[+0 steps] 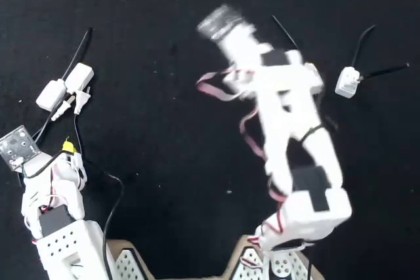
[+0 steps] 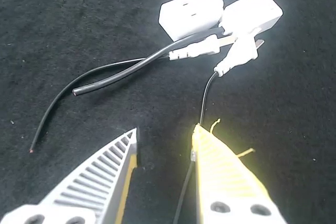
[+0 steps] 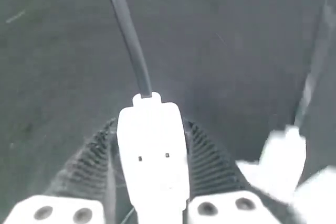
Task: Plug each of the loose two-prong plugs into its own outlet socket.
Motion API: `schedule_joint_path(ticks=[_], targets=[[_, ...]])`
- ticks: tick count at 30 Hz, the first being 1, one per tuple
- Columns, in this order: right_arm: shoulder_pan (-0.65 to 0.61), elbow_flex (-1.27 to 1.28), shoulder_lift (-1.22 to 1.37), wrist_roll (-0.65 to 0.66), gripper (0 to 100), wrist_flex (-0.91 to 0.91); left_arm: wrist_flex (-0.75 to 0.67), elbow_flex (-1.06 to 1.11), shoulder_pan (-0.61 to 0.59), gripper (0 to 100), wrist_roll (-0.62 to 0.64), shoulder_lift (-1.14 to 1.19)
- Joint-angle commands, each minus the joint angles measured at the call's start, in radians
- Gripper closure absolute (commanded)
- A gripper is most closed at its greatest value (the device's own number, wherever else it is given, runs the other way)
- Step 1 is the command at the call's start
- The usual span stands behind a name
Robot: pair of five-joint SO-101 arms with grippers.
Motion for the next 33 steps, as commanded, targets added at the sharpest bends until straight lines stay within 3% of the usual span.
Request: schedule_joint_path(ticks=[1,11,18,23,27,33], targets=[[0.107,-0.245,0.139,-0.221,98.0,0.112,-0.017,-0.074,-0.004,83,0.012,-0.009],[0.124,-0.883,0.644,-0.356,96.9,0.390,-0.017,-0.074,-0.004,83,0.012,-0.009],[0.127,-1.349,0.924,-0.354,81.2,0.479,-0.017,-0.074,-0.004,83,0.012,-0.009],[0.123,-1.659,1.030,-0.354,74.9,0.666,-0.017,-0.074,-0.004,83,0.012,-0.009],[0.120,-1.656,1.001,-0.348,67.3,0.689,-0.017,-0.073,-0.002,83,0.012,-0.009],[0.127,-1.681,0.868,-0.348,66.7,0.695,-0.017,-0.073,-0.002,83,0.012,-0.009]])
